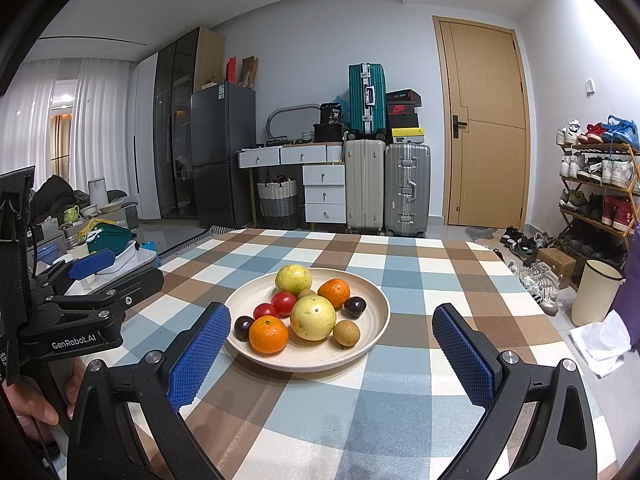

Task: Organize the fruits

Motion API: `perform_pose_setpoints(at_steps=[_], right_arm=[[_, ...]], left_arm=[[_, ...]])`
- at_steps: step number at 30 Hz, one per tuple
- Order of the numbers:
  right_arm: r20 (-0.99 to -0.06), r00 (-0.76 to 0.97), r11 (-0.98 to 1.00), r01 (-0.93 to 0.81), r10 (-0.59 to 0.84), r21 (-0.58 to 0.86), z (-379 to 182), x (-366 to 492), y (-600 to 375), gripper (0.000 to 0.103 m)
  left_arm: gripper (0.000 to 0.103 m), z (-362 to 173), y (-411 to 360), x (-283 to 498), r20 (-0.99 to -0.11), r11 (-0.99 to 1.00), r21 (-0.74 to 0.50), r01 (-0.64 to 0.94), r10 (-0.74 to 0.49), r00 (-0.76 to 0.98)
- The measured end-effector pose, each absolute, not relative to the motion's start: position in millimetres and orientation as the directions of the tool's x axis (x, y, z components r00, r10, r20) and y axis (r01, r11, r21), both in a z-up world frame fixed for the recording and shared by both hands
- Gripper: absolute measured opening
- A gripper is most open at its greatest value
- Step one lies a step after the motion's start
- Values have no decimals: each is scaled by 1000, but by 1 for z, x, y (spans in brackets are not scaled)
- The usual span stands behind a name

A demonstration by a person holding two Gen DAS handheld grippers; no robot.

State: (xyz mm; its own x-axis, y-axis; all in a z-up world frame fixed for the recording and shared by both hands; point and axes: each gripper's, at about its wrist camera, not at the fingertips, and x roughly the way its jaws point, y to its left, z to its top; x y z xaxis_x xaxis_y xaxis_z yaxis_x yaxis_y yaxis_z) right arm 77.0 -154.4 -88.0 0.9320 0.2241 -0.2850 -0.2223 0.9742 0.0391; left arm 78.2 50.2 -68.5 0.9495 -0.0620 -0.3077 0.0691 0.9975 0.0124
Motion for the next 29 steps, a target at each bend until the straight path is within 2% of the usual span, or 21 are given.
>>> perform_pose_setpoints(at_steps=[29], right_arm=[[-289, 931, 974, -220, 223, 43, -88, 77, -155, 103]], left_arm=[[103, -69, 48, 79, -311, 996, 11, 86, -79, 947]])
